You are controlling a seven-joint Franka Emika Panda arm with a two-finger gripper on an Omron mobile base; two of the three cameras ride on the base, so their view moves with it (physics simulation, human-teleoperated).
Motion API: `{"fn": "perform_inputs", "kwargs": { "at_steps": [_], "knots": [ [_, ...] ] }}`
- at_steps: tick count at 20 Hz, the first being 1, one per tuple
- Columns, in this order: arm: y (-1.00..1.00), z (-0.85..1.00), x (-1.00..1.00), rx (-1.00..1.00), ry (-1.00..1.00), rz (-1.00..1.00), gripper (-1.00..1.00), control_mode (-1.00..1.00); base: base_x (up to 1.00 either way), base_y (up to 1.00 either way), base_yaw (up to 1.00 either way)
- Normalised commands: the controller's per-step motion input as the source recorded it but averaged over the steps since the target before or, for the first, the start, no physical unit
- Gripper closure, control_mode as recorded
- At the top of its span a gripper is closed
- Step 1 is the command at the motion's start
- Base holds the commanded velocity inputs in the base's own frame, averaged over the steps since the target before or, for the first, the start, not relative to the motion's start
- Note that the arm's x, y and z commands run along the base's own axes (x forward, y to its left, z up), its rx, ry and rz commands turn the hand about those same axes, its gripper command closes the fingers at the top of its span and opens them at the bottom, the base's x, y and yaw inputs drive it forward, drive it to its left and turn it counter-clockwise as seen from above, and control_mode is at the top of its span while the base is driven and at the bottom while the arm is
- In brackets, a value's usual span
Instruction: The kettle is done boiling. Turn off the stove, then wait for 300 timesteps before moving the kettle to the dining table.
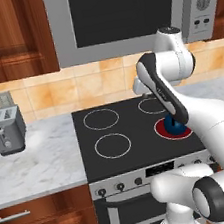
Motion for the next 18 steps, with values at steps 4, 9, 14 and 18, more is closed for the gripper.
{"fn": "perform_inputs", "kwargs": {
  "at_steps": [4,9,14,18],
  "knots": [
    [0.00,0.00,0.00,0.00,0.00,0.00,-1.00,1.00,0.00,0.44,0.00],
    [0.00,0.00,0.00,0.00,0.00,0.00,-1.00,1.00,0.00,0.37,0.00],
    [-0.01,0.00,0.00,0.00,0.00,0.00,-1.00,-1.00,0.00,0.00,0.00],
    [-0.08,0.00,0.00,0.00,-0.01,0.00,-1.00,-1.00,0.00,0.00,0.00]
  ]
}}
